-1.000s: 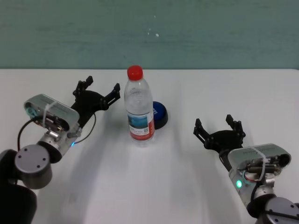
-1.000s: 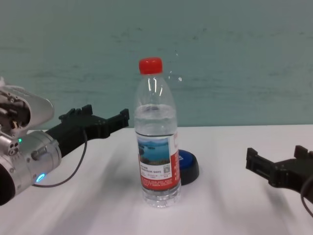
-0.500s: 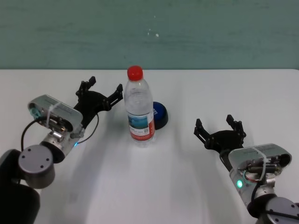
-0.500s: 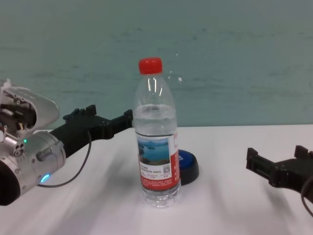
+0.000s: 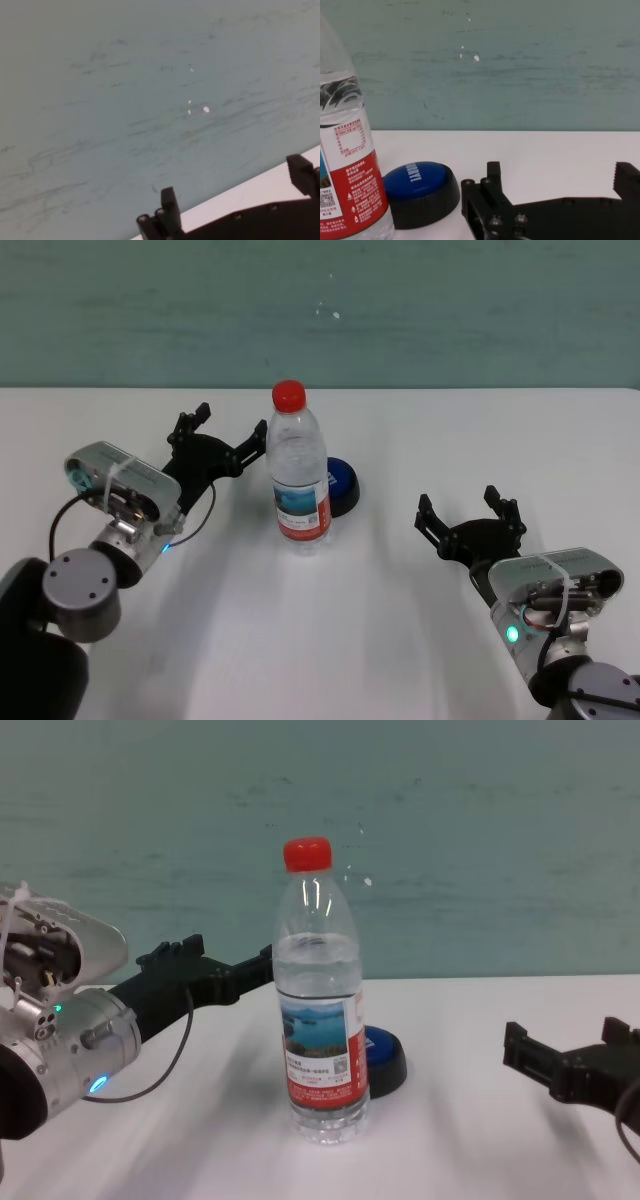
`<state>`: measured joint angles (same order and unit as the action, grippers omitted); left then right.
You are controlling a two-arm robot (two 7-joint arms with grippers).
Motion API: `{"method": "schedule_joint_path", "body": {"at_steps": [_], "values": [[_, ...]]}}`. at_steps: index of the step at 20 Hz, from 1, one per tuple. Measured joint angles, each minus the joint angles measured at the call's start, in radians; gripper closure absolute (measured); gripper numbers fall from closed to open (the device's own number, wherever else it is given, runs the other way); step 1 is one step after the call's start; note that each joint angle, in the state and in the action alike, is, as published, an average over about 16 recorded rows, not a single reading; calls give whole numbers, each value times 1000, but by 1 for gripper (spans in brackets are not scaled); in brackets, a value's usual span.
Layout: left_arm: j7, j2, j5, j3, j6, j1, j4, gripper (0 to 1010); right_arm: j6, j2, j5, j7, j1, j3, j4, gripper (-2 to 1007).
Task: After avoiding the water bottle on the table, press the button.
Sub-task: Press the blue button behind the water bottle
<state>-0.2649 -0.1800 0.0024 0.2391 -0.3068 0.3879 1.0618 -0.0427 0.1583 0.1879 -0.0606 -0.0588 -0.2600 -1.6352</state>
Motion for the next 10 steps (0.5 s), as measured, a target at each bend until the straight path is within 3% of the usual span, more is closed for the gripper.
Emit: {"method": "schedule_joint_path", "body": {"at_steps": [10], "values": [[-4,1,-7,-2,2,3,-3,0,0,0,0,0,0,0,0,1]]}}
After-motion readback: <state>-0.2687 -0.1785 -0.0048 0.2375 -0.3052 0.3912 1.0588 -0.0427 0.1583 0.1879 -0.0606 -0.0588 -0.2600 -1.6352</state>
